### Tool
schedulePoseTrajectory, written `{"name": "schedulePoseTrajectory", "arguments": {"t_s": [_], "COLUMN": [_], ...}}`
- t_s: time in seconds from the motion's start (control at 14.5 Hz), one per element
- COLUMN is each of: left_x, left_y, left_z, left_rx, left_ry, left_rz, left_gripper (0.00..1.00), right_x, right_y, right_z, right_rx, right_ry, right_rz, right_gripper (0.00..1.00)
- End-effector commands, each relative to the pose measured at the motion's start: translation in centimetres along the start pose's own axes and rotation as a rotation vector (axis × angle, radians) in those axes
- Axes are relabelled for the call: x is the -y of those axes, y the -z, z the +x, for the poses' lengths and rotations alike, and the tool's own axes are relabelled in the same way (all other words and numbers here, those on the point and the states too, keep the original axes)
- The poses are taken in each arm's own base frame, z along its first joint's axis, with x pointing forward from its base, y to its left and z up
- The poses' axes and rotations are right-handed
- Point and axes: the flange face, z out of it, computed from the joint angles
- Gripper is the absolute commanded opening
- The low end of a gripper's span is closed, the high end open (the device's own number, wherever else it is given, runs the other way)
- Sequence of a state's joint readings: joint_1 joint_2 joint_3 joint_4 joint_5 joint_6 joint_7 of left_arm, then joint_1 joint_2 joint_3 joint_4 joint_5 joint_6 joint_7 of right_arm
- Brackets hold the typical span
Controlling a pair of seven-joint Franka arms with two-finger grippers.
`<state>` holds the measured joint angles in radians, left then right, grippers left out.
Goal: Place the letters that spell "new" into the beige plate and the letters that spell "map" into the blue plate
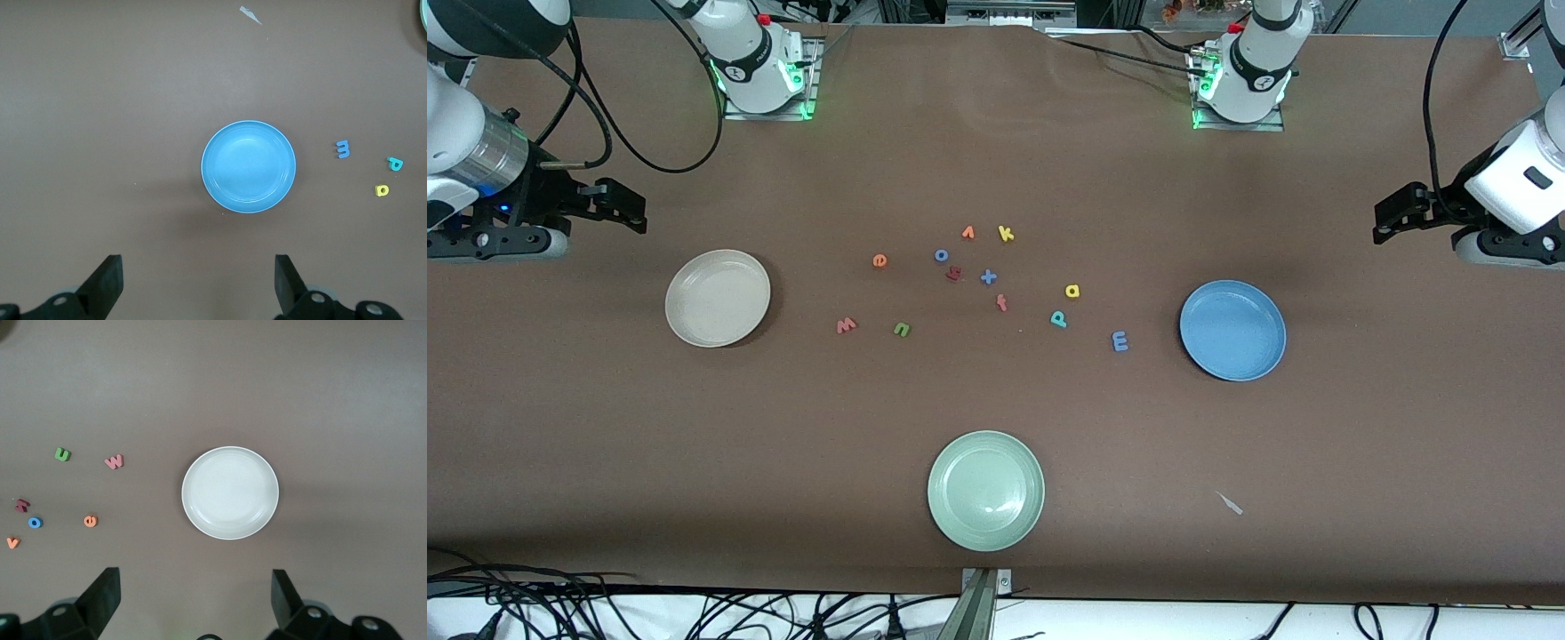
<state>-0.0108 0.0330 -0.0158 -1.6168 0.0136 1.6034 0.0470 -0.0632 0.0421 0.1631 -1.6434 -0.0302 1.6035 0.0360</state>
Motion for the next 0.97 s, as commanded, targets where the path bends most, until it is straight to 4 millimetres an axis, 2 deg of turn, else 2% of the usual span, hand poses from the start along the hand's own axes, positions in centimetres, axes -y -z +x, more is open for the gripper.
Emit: {"name": "schedulePoseTrajectory", "arguments": {"t_s": [0.0,0.9], "left_x": [0.14,-0.60], "left_y": [0.76,1.15], "left_z": [0.05,0.30], "left_rx": [0.005,-0.004], "left_ry": [-0.023,-0.033], "left_rz": [0.015,0.017], "left_gripper": [1.00,1.00], "right_x": [-0.04,-0.14], "right_y": [0.02,0.08], "right_z": [-0.34,-0.29], "right_rx": [-0.008,-0.009], "right_ry": [0.006,0.011], "right_rz": [0.014,0.015], "right_gripper": [1.00,1.00]}}
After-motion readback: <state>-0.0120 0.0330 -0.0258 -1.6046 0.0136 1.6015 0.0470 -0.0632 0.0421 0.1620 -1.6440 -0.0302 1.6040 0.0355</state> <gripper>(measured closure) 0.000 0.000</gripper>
